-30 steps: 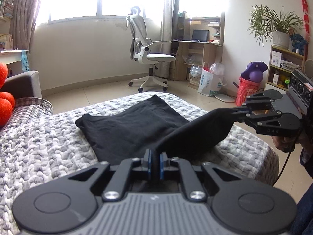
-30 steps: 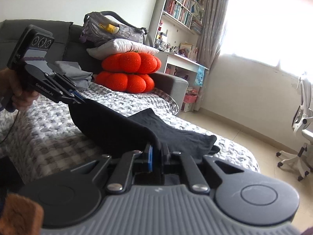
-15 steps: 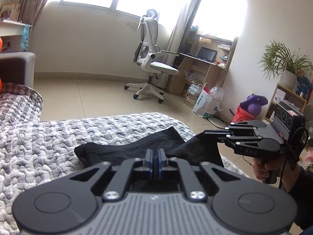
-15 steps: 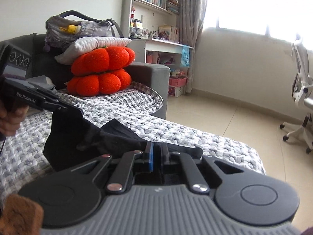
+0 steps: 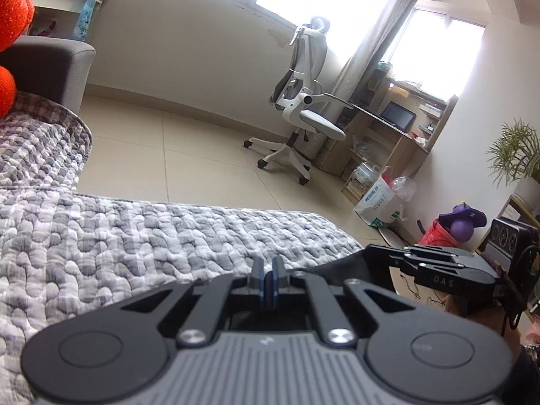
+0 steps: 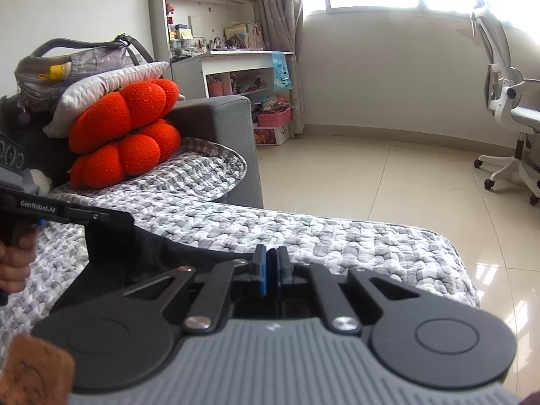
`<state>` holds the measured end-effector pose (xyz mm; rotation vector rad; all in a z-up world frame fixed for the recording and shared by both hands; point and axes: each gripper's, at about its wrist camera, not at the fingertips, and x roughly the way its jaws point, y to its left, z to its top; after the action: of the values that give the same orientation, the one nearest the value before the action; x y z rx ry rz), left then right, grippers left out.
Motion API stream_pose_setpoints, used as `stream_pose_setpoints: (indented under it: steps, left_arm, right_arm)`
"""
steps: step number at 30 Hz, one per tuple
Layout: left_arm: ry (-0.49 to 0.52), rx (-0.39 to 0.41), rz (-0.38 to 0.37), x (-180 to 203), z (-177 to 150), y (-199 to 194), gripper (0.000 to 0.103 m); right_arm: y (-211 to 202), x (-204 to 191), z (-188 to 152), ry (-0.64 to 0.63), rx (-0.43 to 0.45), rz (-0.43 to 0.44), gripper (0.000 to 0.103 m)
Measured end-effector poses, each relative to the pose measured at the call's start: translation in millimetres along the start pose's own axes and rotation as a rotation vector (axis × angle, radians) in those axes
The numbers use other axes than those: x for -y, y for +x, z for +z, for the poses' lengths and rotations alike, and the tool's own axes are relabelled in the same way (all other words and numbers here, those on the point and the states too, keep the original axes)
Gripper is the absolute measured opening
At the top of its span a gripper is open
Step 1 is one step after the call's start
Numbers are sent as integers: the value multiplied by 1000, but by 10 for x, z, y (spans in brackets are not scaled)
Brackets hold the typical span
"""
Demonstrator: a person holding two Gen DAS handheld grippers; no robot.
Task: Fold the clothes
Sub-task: 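Lift the T-shirt end with both grippers and fold it over the shirt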
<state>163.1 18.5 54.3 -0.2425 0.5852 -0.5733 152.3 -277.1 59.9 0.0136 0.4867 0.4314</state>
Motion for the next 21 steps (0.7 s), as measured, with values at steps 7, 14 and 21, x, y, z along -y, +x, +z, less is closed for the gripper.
stream_pose_setpoints:
  steps: [7, 14, 21]
  left_arm:
    - [35, -14, 88, -57, -159, 259, 5]
    - [144, 41, 171, 19, -212, 207, 12]
    - [99, 104, 191, -163, -197, 38, 31]
  right_arm:
    - [403, 9, -165, 19, -92, -65, 6]
    - [400, 34, -196, 10, -46, -85, 6]
    - [154, 287, -219, 148, 70, -107, 32]
